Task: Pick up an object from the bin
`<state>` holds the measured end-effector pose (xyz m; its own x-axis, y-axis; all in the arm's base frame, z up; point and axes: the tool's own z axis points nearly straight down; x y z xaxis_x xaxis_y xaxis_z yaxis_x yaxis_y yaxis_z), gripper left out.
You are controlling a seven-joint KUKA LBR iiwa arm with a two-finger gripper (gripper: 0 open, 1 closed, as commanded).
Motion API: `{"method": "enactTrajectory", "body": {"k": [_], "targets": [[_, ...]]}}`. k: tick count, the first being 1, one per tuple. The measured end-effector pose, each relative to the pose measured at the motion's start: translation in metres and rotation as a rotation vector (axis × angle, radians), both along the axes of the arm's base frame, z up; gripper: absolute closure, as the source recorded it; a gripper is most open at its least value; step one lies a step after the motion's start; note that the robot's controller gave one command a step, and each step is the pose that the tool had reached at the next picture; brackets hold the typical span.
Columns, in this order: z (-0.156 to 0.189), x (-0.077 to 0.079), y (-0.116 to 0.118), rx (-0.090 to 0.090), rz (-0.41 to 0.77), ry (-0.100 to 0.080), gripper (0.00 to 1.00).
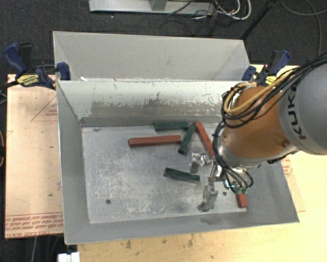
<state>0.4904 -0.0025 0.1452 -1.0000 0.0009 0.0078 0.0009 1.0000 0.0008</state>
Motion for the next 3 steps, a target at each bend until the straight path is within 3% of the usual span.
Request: {"method": "enactTrajectory", "body": {"k": [1,2,3], "targets": [[0.003,0.002,0.000,0.000,0.000,-0.007,0.00],[-0.075,0.073,0.049,0.000,-0.277,-0.008,1.00],[-0.075,0.073,0.049,0.000,-0.277,-0.008,1.00]]}}
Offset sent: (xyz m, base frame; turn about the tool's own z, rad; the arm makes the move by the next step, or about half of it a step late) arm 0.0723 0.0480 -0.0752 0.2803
